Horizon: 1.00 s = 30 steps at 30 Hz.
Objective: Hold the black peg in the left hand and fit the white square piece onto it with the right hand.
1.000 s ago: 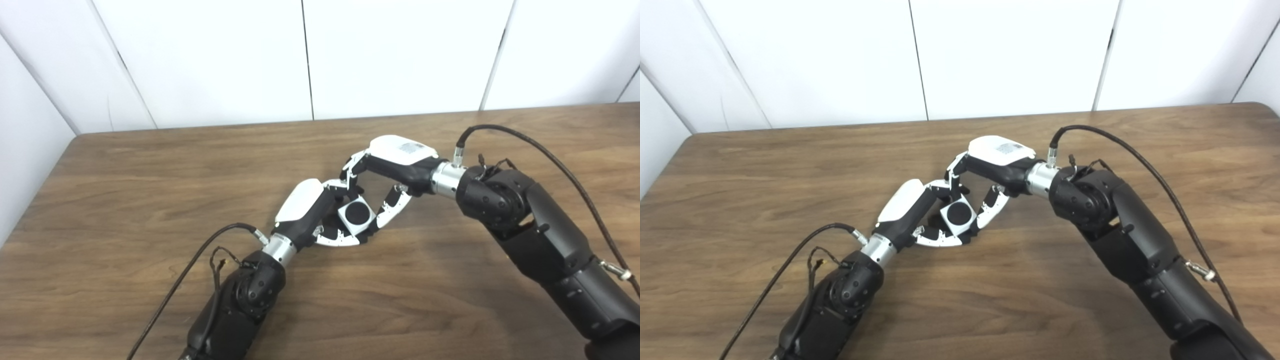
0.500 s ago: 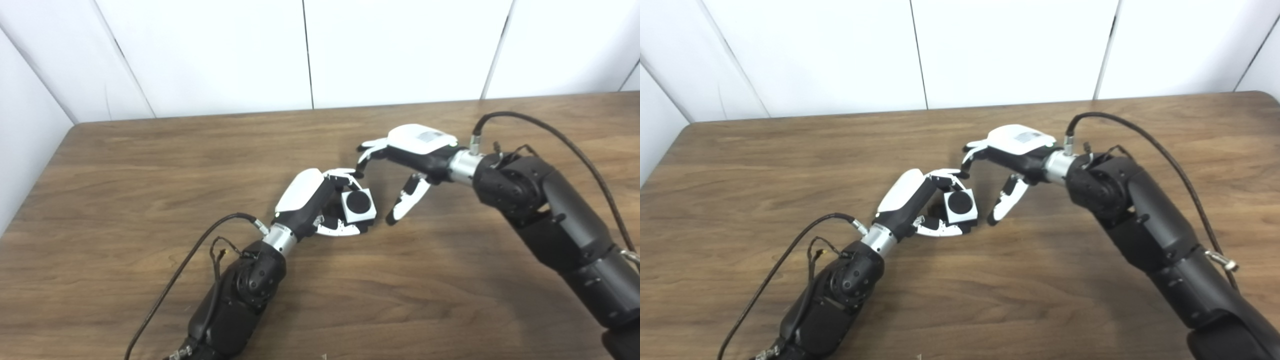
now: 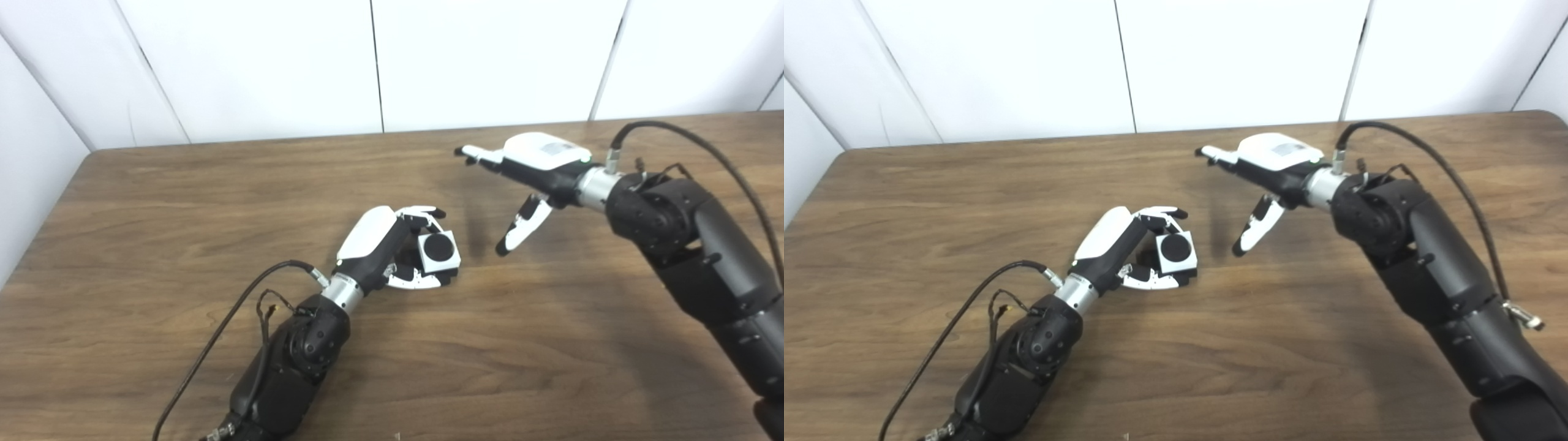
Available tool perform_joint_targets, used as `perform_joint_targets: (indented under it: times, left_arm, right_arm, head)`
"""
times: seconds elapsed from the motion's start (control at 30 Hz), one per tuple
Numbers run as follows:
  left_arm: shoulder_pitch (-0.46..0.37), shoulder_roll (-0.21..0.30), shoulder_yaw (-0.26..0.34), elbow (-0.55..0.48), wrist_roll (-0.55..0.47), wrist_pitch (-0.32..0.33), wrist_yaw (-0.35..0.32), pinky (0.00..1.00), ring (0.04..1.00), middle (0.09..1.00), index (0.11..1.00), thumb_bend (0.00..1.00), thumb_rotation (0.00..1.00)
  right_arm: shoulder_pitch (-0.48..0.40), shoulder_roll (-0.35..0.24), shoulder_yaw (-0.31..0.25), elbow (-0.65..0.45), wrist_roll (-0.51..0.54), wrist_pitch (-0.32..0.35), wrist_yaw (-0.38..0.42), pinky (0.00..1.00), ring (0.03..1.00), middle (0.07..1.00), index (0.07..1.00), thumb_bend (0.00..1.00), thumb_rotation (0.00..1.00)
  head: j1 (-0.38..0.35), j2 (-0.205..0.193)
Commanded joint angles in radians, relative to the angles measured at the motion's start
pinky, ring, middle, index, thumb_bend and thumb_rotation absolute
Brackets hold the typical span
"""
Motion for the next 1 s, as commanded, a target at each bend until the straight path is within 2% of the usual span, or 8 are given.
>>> perform_joint_targets:
  times: [0.0, 0.1, 0.2, 0.3, 0.4, 0.57, 0.73, 0.97]
  left_arm:
    - [0.008, 0.004, -0.018, 0.014, 0.006, 0.038, -0.058, 0.71, 0.853, 0.827, 0.49, 0.52, 0.07]
    - [0.009, 0.005, -0.019, 0.012, 0.009, 0.038, -0.057, 0.71, 0.848, 0.826, 0.49, 0.52, 0.07]
    - [0.008, 0.004, -0.018, 0.017, 0.005, 0.031, -0.054, 0.71, 0.845, 0.825, 0.49, 0.52, 0.07]
    - [0.006, 0.004, -0.018, 0.019, 0.004, 0.03, -0.054, 0.71, 0.845, 0.826, 0.489, 0.52, 0.07]
    - [0.004, 0.003, -0.018, 0.02, 0.005, 0.03, -0.054, 0.7, 0.844, 0.826, 0.489, 0.52, 0.07]
    - [0.001, 0.002, -0.019, 0.029, 0.007, 0.025, -0.05, 0.7, 0.843, 0.826, 0.489, 0.52, 0.07]
    - [0.001, 0.001, -0.018, 0.027, 0.005, 0.028, -0.053, 0.7, 0.844, 0.825, 0.489, 0.52, 0.07]
    - [-0.002, 0.001, -0.017, 0.027, -0.001, 0.03, -0.056, 0.71, 0.845, 0.825, 0.489, 0.52, 0.07]
  right_arm:
    - [-0.07, -0.017, -0.038, -0.016, 0.021, -0.018, -0.048, 0.85, 0.906, 0.923, 1.0, 1.0, 0.32]
    - [-0.082, -0.028, -0.07, -0.019, 0.023, -0.016, -0.076, 0.8, 0.891, 0.904, 0.98, 0.96, 0.31]
    - [-0.082, -0.028, -0.134, -0.053, 0.052, 0.021, -0.098, 0.74, 0.873, 0.884, 0.934, 0.89, 0.25]
    - [-0.085, -0.025, -0.18, -0.059, 0.077, 0.026, -0.127, 0.7, 0.856, 0.87, 0.907, 0.86, 0.22]
    - [-0.088, -0.019, -0.225, -0.054, 0.103, 0.011, -0.181, 0.66, 0.828, 0.852, 0.85, 0.83, 0.14]
    - [-0.086, -0.007, -0.263, -0.043, 0.141, -0.002, -0.246, 0.64, 0.804, 0.824, 0.808, 0.82, 0.09]
    - [-0.075, -0.009, -0.276, -0.007, 0.129, -0.067, -0.365, 0.61, 0.767, 0.79, 0.773, 0.81, 0.1]
    - [-0.055, 0.038, -0.323, -0.015, 0.192, -0.046, -0.455, 0.58, 0.731, 0.767, 0.754, 0.78, 0.05]
  head:
    - [0.001, 0.001]
    - [-0.002, 0.0]
    - [-0.005, 0.0]
    - [-0.006, 0.0]
    - [-0.007, -0.001]
    - [-0.008, -0.003]
    - [-0.01, -0.004]
    - [-0.016, -0.003]
